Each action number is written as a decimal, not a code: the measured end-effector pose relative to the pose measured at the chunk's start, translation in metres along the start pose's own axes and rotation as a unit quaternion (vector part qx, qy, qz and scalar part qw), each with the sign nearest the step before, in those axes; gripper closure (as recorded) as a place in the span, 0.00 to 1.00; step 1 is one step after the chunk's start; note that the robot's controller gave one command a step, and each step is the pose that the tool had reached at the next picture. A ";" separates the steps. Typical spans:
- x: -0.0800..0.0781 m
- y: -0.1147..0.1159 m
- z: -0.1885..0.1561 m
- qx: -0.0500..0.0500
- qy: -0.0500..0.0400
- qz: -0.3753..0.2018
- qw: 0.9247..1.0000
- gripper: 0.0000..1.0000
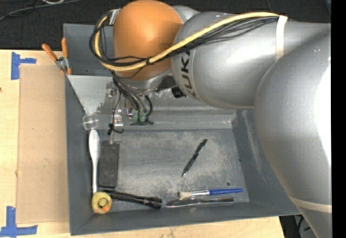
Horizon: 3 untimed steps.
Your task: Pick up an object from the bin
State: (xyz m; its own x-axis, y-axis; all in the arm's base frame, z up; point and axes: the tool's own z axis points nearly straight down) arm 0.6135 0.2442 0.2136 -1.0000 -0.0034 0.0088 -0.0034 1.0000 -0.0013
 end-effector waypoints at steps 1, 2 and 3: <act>-0.002 -0.001 -0.005 -0.001 -0.004 0.002 1.000 0.00; 0.067 -0.020 0.096 -0.001 -0.003 -0.054 0.999 0.00; 0.091 -0.011 0.084 -0.001 -0.007 -0.079 0.997 0.00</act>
Offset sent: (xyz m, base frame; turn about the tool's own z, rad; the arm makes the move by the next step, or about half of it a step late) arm -0.1022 -0.0285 -0.1436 -0.1646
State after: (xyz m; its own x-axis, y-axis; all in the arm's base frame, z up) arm 0.5214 0.2327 0.1307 -0.9871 -0.1602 -0.0049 -0.1602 0.9871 0.0014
